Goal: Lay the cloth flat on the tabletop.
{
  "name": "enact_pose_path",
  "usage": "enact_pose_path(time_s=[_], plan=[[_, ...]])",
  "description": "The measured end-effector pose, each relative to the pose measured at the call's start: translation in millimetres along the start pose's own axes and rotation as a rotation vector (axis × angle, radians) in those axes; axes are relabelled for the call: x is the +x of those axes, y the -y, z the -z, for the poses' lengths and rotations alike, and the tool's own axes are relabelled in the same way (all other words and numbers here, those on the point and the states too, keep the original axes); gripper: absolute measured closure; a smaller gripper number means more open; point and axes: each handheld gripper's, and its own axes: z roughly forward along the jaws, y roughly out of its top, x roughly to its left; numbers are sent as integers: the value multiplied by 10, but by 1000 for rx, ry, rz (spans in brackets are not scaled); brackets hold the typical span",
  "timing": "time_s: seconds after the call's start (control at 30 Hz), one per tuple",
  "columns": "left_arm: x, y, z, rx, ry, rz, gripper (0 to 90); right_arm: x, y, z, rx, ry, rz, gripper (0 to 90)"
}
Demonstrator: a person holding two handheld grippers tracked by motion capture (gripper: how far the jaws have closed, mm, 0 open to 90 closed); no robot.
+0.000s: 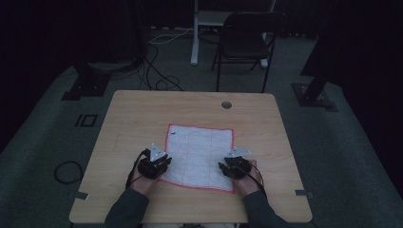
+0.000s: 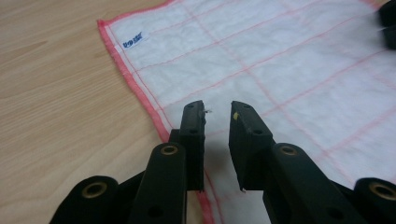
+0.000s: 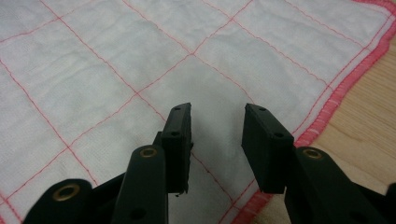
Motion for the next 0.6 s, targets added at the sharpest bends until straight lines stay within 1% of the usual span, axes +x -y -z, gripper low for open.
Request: enact_pose_path(time_s=[0.07, 0.17, 0.23, 0.33, 0.43, 0.5, 0.6], plan=[[18, 24, -73, 33, -4, -1, 767, -6, 6, 1, -1, -2, -2, 618], [38, 102, -129, 72, -3, 11, 795, -15, 12, 4, -1, -8, -9, 615], [52, 146, -117, 62, 9, 22, 812, -17, 14, 6, -1, -10, -10, 615], [40, 177, -81, 65, 6, 11, 828, -19, 16, 6, -2, -12, -10, 614], [17, 221, -45, 56, 11, 13, 841, -23, 18, 7, -2, -15, -10, 610], [9, 253, -21, 50, 18, 29, 844, -30, 22, 9, -3, -18, -6, 606], [-23, 284, 10, 46, 20, 35, 848, -32, 25, 12, -3, -18, 0, 601]])
